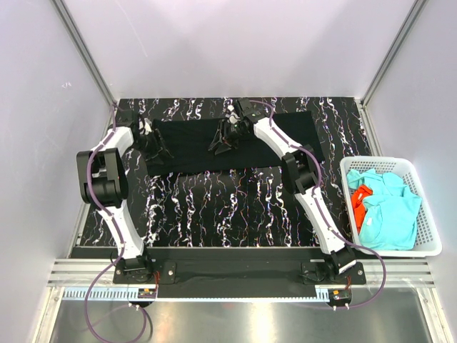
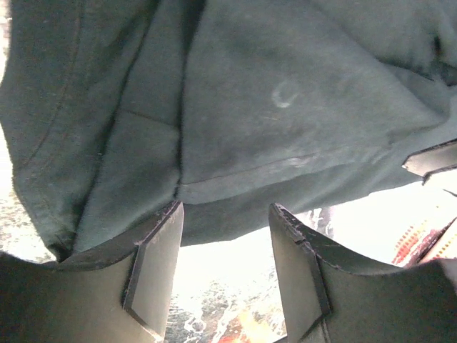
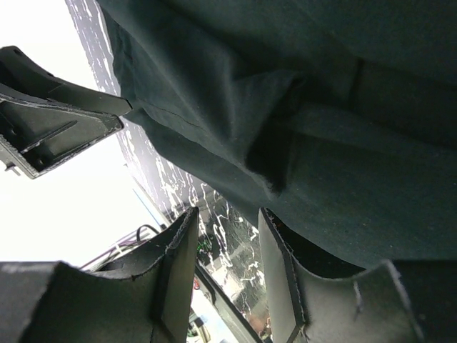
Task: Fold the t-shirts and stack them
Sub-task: Fold the tshirt
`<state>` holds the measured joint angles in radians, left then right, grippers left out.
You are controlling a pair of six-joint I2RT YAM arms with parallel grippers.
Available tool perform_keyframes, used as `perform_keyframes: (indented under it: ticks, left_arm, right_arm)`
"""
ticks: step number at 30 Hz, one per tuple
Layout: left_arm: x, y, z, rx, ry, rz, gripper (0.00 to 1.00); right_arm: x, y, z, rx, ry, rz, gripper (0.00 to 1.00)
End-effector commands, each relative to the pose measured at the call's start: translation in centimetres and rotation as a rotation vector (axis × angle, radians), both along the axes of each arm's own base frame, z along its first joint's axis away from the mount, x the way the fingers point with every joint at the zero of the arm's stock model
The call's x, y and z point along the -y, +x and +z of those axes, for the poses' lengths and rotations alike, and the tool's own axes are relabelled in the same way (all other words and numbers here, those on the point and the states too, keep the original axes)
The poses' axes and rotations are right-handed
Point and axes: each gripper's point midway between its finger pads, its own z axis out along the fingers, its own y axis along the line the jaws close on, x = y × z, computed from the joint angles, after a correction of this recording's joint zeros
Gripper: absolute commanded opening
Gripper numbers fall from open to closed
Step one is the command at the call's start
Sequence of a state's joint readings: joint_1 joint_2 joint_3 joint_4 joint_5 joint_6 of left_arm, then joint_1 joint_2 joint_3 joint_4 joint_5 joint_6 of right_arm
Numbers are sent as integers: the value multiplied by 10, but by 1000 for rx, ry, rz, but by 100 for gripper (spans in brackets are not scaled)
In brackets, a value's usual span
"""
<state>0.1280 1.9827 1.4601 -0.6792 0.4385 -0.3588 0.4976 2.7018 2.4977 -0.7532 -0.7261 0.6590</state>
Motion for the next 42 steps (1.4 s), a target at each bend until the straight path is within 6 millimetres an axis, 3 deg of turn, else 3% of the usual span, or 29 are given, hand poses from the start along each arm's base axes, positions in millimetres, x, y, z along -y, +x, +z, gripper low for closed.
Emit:
perform_keyframes:
  ticks: [1, 10, 21, 32, 35, 38, 40, 42]
  left_arm:
    - [-9, 1, 7, 36, 38, 7, 55]
    - [-5, 14, -8, 17, -2, -8, 56]
    - [1, 28, -7, 39, -48, -16, 54]
    - [5, 30, -5, 44, -72, -18, 20]
    - [5, 33, 0, 56, -77, -17, 14]
    - [5, 38, 11, 82, -80, -13, 6]
    - [5, 45, 20, 111, -87, -6, 1]
    - [7, 58, 34, 166, -111, -7, 0]
  right_arm:
    - [-5, -3, 4, 23, 9, 24, 47]
    - [-9, 1, -4, 13, 16, 14, 46]
    - [-11, 5, -13, 3, 22, 3, 46]
    - [-17, 9, -17, -11, 35, -21, 41]
    - [-19, 11, -16, -11, 45, -25, 34]
    - [-25, 11, -9, -22, 70, -29, 18]
    - [-28, 18, 0, 8, 94, -47, 8]
    - [-31, 30, 12, 49, 111, -85, 6]
